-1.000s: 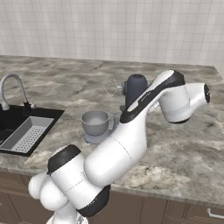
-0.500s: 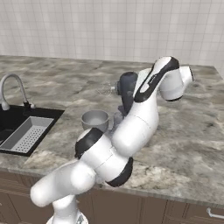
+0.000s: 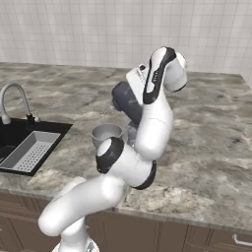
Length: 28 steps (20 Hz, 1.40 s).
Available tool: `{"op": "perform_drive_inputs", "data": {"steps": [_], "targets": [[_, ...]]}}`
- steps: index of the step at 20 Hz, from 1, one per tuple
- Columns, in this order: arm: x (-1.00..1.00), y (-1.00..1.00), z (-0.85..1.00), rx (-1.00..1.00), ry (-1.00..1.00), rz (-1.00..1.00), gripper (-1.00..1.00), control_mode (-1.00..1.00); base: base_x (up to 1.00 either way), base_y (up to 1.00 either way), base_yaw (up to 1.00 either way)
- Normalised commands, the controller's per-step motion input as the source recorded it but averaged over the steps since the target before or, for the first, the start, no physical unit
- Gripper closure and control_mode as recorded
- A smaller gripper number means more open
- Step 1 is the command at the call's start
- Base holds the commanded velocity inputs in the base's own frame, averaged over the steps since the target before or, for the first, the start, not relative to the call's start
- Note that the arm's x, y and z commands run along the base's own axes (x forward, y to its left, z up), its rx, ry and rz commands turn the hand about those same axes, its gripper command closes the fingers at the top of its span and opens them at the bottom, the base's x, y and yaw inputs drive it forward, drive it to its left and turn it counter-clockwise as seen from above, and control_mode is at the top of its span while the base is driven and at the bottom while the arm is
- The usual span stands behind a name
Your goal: Close the stand mixer head.
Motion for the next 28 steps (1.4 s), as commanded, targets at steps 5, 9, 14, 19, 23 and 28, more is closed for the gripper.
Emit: {"op": "perform_drive_inputs", "data": {"steps": [5, 9, 14, 19, 23, 28], "targets": [[0.37, 1.0, -0.95, -0.24, -0.29, 0.29, -1.0, -1.0, 0.0, 0.0, 0.0], [0.02, 1.0, -0.79, -0.32, -0.38, 0.04, -1.0, -1.0, 0.0, 0.0, 0.0], [-0.18, 0.91, -0.06, -0.25, -0.44, 0.0, -1.0, -1.0, 0.0, 0.0, 0.0], [-0.78, 0.36, 0.07, -0.06, -0.38, -0.06, -1.0, -1.0, 0.0, 0.0, 0.0], [-0.44, 0.19, 0.0, 0.0, -0.14, 0.0, -1.0, -1.0, 0.0, 0.0, 0.0], [0.0, 0.0, 0.0, 0.0, 0.0, 0.0, -1.0, -1.0, 0.0, 0.0, 0.0]]}}
